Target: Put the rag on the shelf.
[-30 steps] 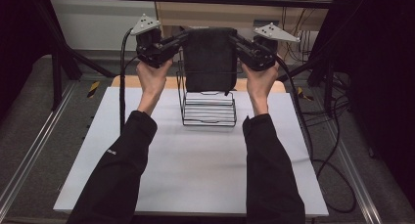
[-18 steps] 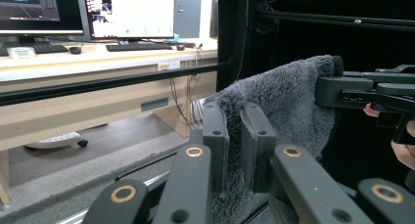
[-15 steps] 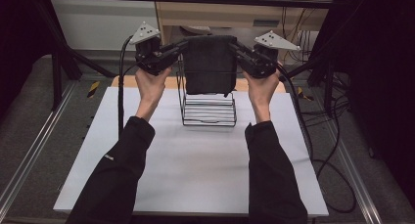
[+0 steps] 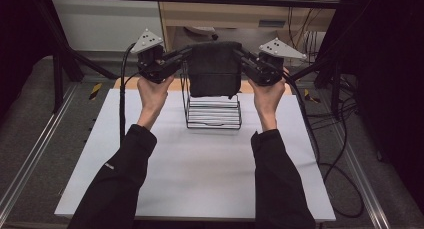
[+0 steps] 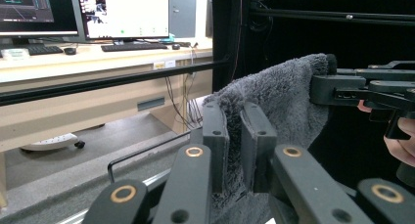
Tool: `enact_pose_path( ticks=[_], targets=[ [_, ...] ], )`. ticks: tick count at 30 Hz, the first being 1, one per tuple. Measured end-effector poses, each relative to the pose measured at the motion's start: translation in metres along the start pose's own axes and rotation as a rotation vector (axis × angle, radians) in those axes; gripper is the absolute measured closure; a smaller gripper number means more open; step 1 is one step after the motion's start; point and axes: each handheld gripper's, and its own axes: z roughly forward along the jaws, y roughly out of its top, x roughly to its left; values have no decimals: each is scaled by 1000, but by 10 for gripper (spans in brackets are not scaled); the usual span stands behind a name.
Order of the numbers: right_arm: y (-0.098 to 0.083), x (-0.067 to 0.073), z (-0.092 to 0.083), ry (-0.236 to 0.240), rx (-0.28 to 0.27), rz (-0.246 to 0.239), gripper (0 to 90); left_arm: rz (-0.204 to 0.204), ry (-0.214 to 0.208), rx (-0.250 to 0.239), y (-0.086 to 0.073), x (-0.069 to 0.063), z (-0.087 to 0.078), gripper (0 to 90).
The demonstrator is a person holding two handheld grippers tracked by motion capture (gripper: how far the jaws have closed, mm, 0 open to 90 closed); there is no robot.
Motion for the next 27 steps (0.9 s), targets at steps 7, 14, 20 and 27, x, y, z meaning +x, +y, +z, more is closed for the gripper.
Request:
enact_pose_path(
  ticks=[7,14,20,27],
  targets=[
    [-3,5,-3,-4,-9,-18,791,5,2,-7,-5,-3,-4,818],
    [-11,6,-7,1,-6,-17,790,13,-1,-6,-12,-9,-7,818],
    [-14,8,-10,10,-4,-27,788,0,-10,-2,-16,-11,-10,817],
    [-20,9,-14,32,23,-17,775,-2,-22,30,-26,-13,-13,808]
  ],
)
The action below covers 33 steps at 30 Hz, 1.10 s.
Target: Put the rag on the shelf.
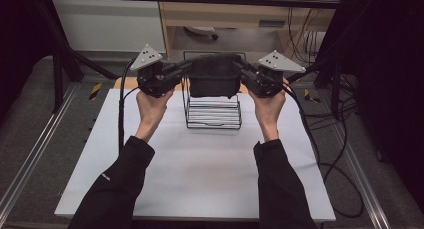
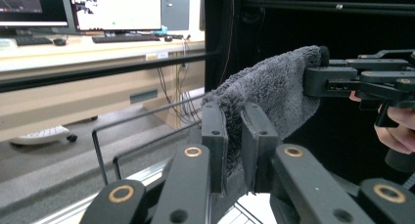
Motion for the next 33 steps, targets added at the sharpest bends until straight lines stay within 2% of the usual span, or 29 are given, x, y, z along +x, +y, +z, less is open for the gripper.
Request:
enact_pose_path(
  ticks=[5,9,13,16,23,28,33],
  targets=[
    [-2,1,-3,17,27,1,757,-5,6,26,-4,-4,-2,801],
    [-2,1,-6,26,78,22,728,3,10,51,-6,-7,-3,792],
    [-4,2,-10,28,112,14,689,-4,7,81,-8,-8,-4,781],
    [-6,3,-13,21,150,10,667,-11,3,86,-12,-9,-5,765],
    [-10,9,-19,3,225,-7,594,5,12,125,-19,-14,-7,722],
    [-12,10,-24,-6,255,7,542,-3,10,165,-25,-17,-8,661],
    [-18,13,-26,-9,281,9,499,13,17,198,-34,-21,-7,630]
  ],
)
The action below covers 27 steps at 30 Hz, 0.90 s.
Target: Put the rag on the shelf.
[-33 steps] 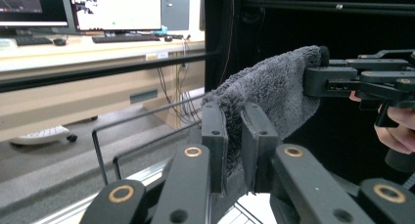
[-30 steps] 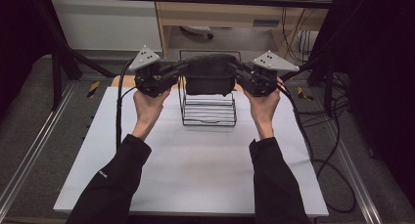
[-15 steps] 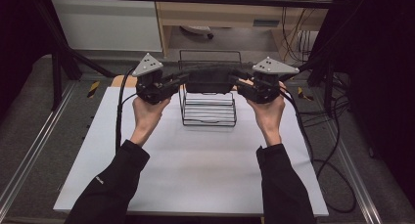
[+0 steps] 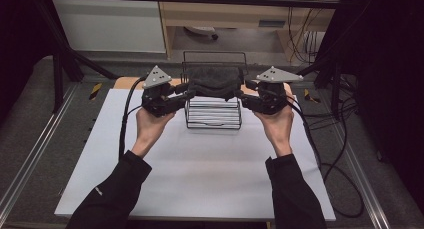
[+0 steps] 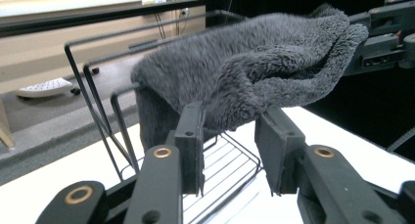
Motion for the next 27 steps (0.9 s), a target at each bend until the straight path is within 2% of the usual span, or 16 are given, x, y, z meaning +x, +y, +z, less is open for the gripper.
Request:
enact_pose_path(
  ticks=[8,18,24,27],
  targets=[
    [-19,-1,7,-13,22,20,406,-10,2,39,-13,1,8,582],
    [-42,-10,19,-4,30,54,267,-29,22,100,-31,7,24,497],
    [-60,-18,32,9,22,98,160,-42,39,137,-43,14,35,418],
    [-69,-21,36,21,21,116,119,-49,35,157,-50,16,39,379]
  ],
)
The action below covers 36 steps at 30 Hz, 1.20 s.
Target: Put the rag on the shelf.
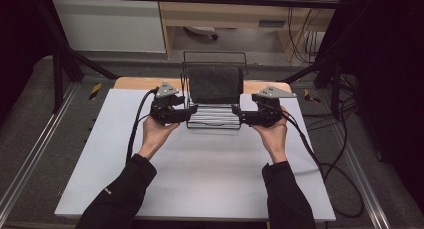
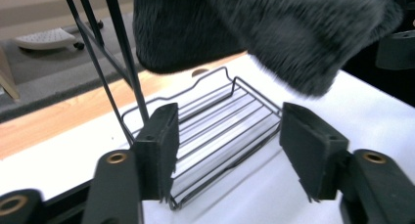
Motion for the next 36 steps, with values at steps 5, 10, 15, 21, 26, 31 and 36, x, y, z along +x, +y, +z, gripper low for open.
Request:
enact_pose_path(
  ticks=[5,10,15,21,26,31,36],
  targets=[
    [-8,-3,-2,11,7,27,55,16,-1,28,-11,1,0,281],
    [-11,-2,-12,27,-2,26,21,20,-13,45,-20,4,-7,195],
    [-13,1,-22,59,8,11,9,20,-26,67,-32,8,-19,127],
    [-23,6,-34,79,10,-2,5,0,-30,81,-57,19,-40,103],
    [-40,7,-40,101,41,0,4,-8,-26,94,-80,27,-57,104],
    [-58,5,-43,111,80,7,4,-16,-22,100,-104,32,-71,105],
    [-79,0,-46,122,106,21,4,-18,-22,115,-127,36,-82,106]
  ],
)
